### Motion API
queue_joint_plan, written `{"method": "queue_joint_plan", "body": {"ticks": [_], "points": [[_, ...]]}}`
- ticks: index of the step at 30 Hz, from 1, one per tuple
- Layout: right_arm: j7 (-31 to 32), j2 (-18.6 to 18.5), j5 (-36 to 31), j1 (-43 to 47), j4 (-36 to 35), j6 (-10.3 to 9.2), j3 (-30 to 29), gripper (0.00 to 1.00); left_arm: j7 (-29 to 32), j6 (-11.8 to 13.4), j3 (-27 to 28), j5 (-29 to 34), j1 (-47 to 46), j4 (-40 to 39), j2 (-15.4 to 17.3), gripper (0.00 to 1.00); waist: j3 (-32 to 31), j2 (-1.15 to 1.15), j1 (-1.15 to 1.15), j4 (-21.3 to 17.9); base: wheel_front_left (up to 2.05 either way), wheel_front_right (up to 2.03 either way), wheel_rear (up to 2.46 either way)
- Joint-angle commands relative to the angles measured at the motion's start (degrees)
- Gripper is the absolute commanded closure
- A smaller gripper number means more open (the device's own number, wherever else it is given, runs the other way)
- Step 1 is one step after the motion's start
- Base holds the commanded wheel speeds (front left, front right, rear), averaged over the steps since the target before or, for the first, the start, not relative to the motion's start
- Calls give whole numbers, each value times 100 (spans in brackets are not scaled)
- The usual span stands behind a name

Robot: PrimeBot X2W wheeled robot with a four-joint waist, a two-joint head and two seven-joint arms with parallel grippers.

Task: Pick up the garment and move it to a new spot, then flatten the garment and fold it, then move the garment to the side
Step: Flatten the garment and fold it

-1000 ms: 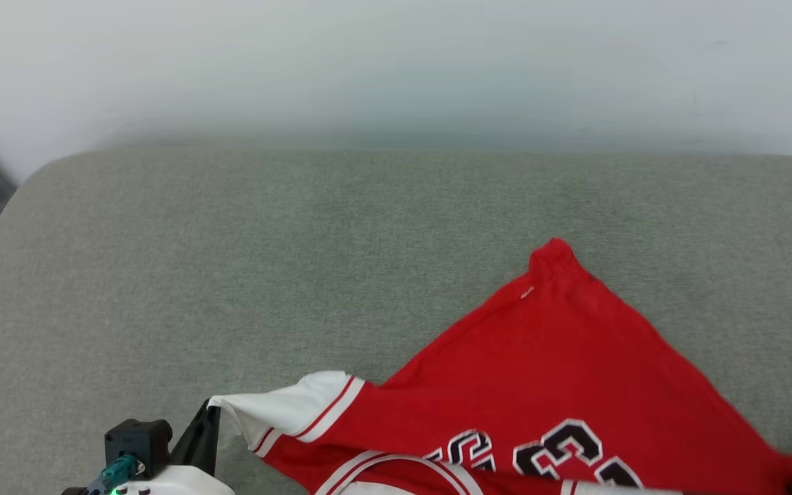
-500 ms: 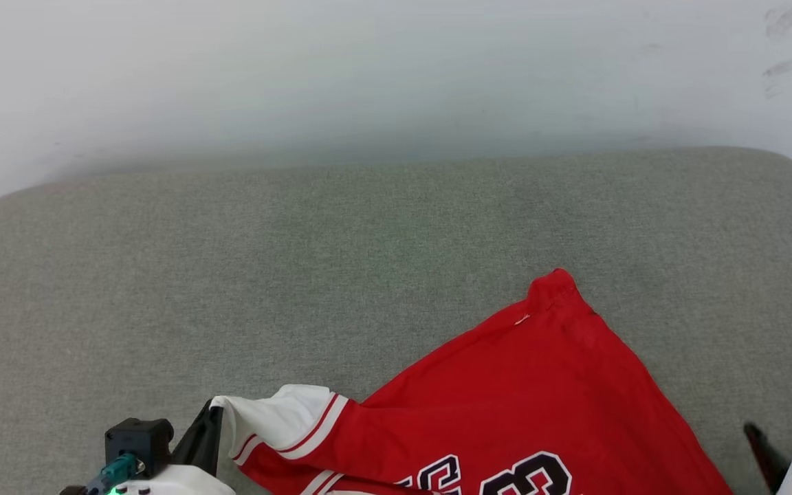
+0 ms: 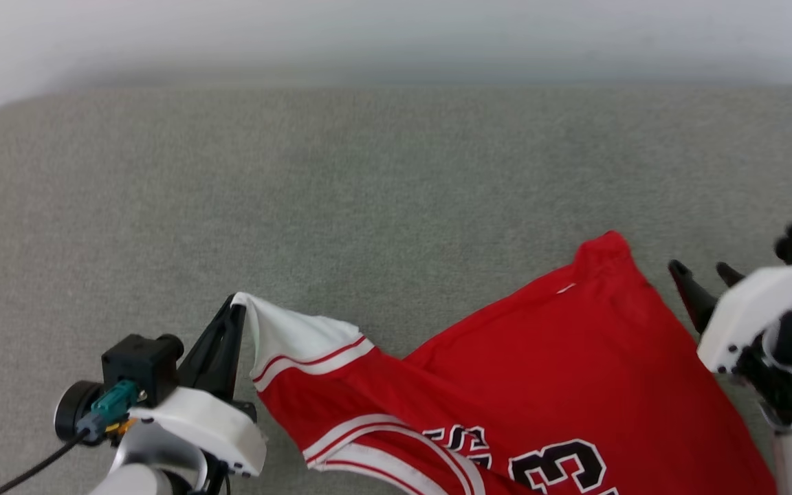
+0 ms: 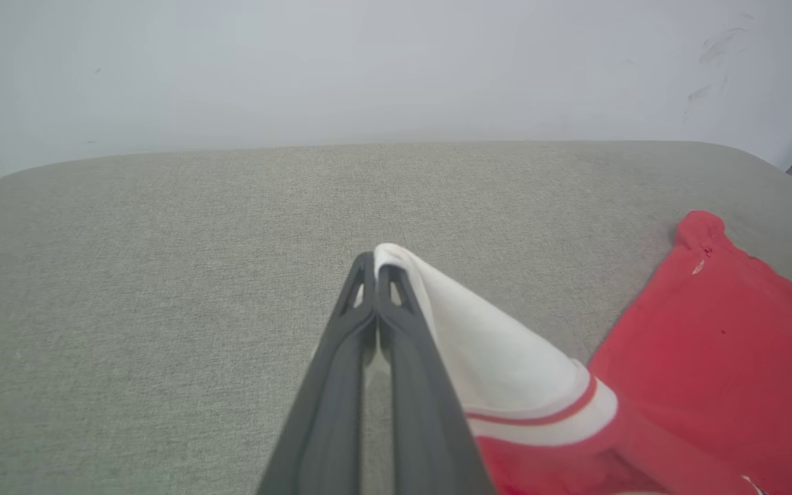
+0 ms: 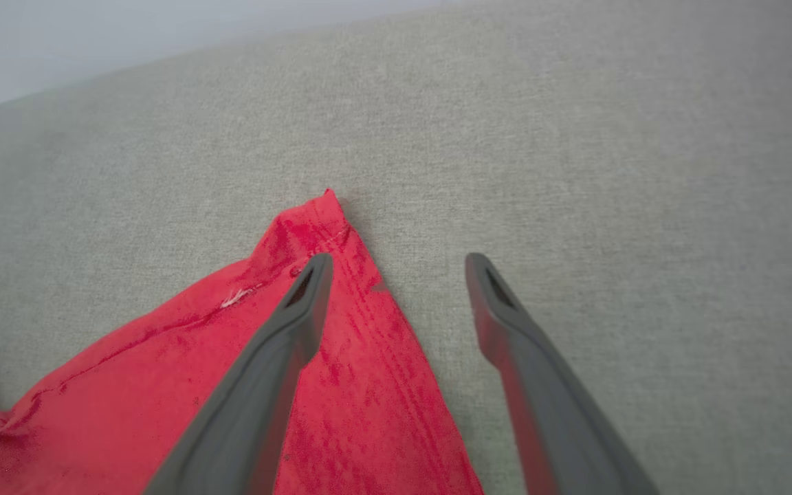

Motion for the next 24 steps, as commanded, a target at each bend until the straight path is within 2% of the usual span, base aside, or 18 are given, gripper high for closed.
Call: {"method": "queue_joint_plan", "body": {"ticks": [1,3,7,11,16,17,18,24], "points": [[405,-67,-59,-319,96,-2,157,0,-18,-47,-1,52,-170,-47,-5,100,378,0,-1,226,0,0,0],[1004,-177,-133,-684,228,-3,367,0,-57,-104,-7,85,-323,-74,-44,100,578,0,-1,325,0,0,0],[1825,-241,-313,-1249,486,-2,643,0,-152,-215,-44,162,-585,-28,-132,100,923,0,-1,480,0,0,0],[2336,-300,-423,-1536,863,-2,844,0,-219,-309,-104,200,-758,64,-226,100,1142,0,-1,586,0,0,0],[2804,-231,-403,-1369,1444,-2,1025,0,-300,-398,-169,184,-860,239,-327,100,1215,0,-1,648,0,0,0],[2852,-216,-366,-1343,1508,-2,1068,62,-297,-409,-176,179,-872,263,-338,100,1219,0,-1,655,0,0,0],[2851,-209,-338,-1329,1544,-1,1094,100,-303,-429,-185,174,-886,294,-346,100,1218,0,-1,660,0,0,0],[2290,-347,-190,-1520,1338,-1,1279,100,-340,-411,-154,156,-887,467,-314,100,1010,0,-1,603,0,0,0]]}}
